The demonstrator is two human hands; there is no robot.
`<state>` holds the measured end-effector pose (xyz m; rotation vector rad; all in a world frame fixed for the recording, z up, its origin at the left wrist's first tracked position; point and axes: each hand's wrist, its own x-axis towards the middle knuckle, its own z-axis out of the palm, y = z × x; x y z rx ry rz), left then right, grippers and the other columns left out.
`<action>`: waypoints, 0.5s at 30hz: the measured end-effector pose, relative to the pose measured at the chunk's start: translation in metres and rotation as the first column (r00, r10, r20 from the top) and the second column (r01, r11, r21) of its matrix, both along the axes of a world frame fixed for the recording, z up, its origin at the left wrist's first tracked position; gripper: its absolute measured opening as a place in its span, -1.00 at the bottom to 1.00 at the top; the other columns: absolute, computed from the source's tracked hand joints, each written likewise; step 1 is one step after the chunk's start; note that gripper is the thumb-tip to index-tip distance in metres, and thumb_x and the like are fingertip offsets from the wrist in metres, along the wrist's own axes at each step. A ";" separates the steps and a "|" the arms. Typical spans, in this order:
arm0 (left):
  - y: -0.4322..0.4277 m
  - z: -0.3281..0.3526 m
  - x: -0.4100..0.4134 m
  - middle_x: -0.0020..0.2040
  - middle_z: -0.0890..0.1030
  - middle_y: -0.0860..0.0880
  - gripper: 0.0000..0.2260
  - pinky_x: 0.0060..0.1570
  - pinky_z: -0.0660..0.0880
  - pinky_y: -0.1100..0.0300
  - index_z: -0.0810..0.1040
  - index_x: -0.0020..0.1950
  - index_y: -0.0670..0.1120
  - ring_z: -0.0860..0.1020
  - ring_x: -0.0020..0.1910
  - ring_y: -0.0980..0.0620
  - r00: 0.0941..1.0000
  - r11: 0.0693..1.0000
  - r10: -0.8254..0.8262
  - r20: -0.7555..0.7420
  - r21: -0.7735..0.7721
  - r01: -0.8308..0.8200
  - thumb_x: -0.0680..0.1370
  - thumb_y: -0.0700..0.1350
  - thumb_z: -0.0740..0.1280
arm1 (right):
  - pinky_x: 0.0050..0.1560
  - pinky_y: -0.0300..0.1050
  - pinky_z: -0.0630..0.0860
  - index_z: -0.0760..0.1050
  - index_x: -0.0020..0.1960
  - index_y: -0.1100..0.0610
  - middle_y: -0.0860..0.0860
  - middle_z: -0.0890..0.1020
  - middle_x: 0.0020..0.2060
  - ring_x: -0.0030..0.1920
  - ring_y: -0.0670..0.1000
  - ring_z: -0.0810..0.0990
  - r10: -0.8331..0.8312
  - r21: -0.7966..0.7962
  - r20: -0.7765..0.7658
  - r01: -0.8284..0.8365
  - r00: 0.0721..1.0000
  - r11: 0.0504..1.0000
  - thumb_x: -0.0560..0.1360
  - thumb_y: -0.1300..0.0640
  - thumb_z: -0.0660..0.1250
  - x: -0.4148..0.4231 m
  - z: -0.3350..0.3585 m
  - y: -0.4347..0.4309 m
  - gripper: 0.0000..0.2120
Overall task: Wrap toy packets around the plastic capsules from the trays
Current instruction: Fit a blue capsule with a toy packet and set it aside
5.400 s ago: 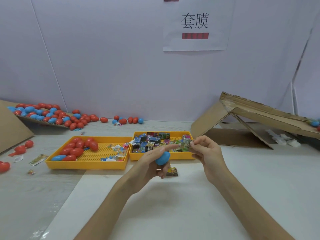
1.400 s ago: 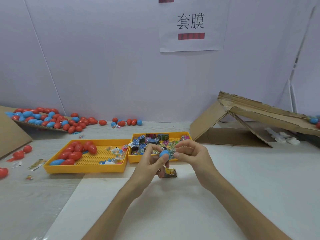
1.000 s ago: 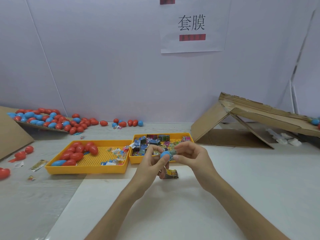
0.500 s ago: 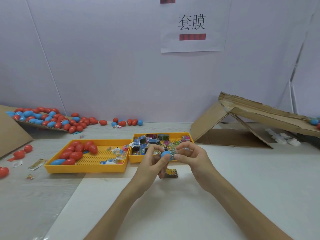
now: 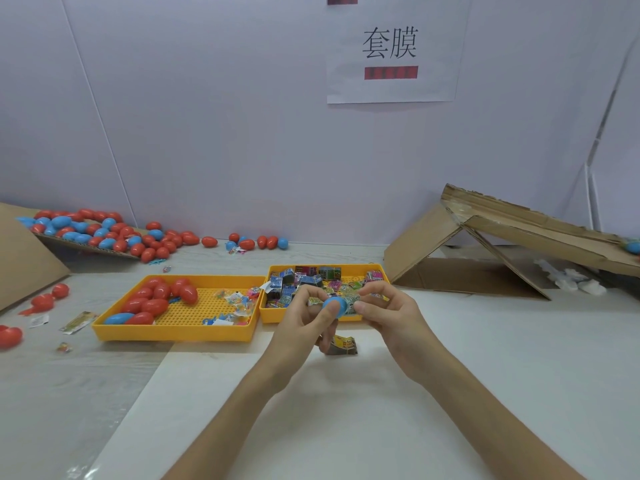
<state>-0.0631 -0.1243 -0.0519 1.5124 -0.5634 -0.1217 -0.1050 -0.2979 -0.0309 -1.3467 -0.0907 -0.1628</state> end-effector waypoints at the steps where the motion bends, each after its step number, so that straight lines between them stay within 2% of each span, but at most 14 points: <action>1: 0.000 0.000 0.000 -0.33 0.54 -0.09 -0.67 -0.34 0.49 0.19 0.41 0.12 -0.07 0.45 -0.41 0.01 1.000 1.000 0.003 0.006 -0.001 -0.003 0.53 0.12 0.35 | -0.01 -0.16 0.51 0.64 -0.19 -0.05 0.08 0.69 -0.13 -0.08 0.00 0.65 0.006 0.003 0.001 -0.006 1.000 1.000 0.24 0.11 0.56 -0.001 0.000 0.000 -0.82; 6: 0.000 0.003 -0.002 -0.36 0.54 -0.06 -0.64 -0.38 0.44 0.22 0.41 0.11 -0.11 0.43 -0.43 0.04 0.998 1.000 0.029 0.050 -0.010 -0.028 0.51 0.12 0.36 | -0.01 -0.17 0.50 0.65 -0.19 -0.06 0.02 0.69 -0.20 -0.12 -0.03 0.66 0.029 -0.004 -0.003 -0.029 1.000 1.000 0.24 0.19 0.64 0.000 -0.001 0.000 -0.75; 9: 0.000 0.003 -0.004 -0.37 0.54 -0.03 -0.65 -0.39 0.43 0.24 0.41 0.11 -0.12 0.42 -0.44 0.07 0.997 0.999 0.039 0.067 -0.010 -0.038 0.51 0.10 0.36 | 0.09 -0.09 0.50 0.66 -0.18 -0.06 0.06 0.72 -0.14 -0.05 0.01 0.68 0.016 -0.004 -0.001 -0.016 1.000 1.000 0.23 0.15 0.58 0.001 -0.002 0.001 -0.79; 13: -0.001 0.003 -0.005 -0.36 0.53 -0.02 -0.67 -0.41 0.41 0.26 0.40 0.10 -0.11 0.41 -0.43 0.09 0.996 0.999 0.048 0.077 -0.006 -0.047 0.51 0.08 0.37 | 0.24 0.06 0.48 0.65 -0.15 -0.03 0.14 0.73 -0.06 0.02 0.09 0.68 0.017 -0.020 0.003 -0.017 1.000 1.000 0.10 0.09 0.70 0.000 -0.002 0.001 -0.63; 15: -0.001 0.003 -0.005 -0.35 0.52 -0.05 -0.68 -0.41 0.41 0.25 0.41 0.10 -0.10 0.41 -0.43 0.08 0.995 0.999 0.055 0.079 -0.001 -0.055 0.51 0.08 0.37 | 0.19 0.03 0.49 0.64 -0.14 0.00 0.12 0.73 -0.08 -0.01 0.06 0.69 0.007 -0.021 0.008 -0.007 1.000 1.000 0.13 0.05 0.63 0.000 -0.002 0.001 -0.66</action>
